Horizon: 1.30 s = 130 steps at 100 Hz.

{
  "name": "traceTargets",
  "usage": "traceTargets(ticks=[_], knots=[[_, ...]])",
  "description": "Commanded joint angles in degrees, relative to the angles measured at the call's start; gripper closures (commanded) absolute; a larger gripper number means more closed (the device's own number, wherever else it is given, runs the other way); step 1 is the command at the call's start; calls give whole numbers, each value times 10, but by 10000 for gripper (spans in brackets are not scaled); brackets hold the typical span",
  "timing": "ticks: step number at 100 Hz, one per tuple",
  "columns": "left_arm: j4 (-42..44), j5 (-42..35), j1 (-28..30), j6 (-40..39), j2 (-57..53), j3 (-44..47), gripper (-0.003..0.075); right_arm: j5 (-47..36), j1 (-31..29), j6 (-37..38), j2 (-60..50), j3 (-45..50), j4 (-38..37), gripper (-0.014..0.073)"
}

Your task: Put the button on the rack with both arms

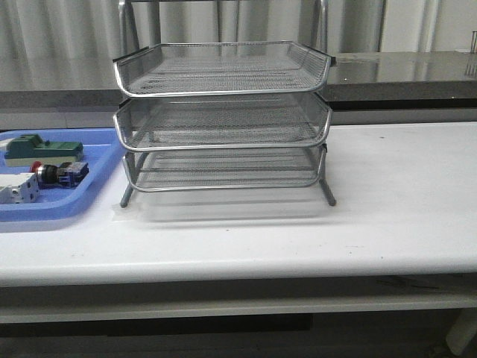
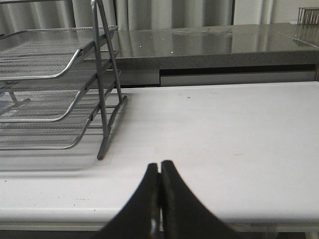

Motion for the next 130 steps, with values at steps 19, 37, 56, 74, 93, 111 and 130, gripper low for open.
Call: traceTargets(ticks=[19, 37, 56, 74, 93, 111, 130], knots=[[-2, -47, 1, -7, -20, 27, 741, -46, -4, -2, -10, -9, -3, 663], [-2, -47, 1, -7, -20, 27, 741, -46, -4, -2, -10, -9, -3, 663], [-2, -47, 1, -7, -20, 27, 741, -56, -4, -8, -10, -9, -5, 663], [-2, -47, 1, -7, -20, 27, 741, -59, -4, -8, -10, -9, -5, 663], [-2, -47, 1, -7, -20, 27, 741, -96, -4, -8, -10, -10, -5, 663], [-2, -47, 1, -7, -20, 27, 741, -92, -4, -8, -7, -22, 11, 663], [-2, -47, 1, -7, -20, 27, 741, -24, -4, -8, 42, -101, 47, 663]])
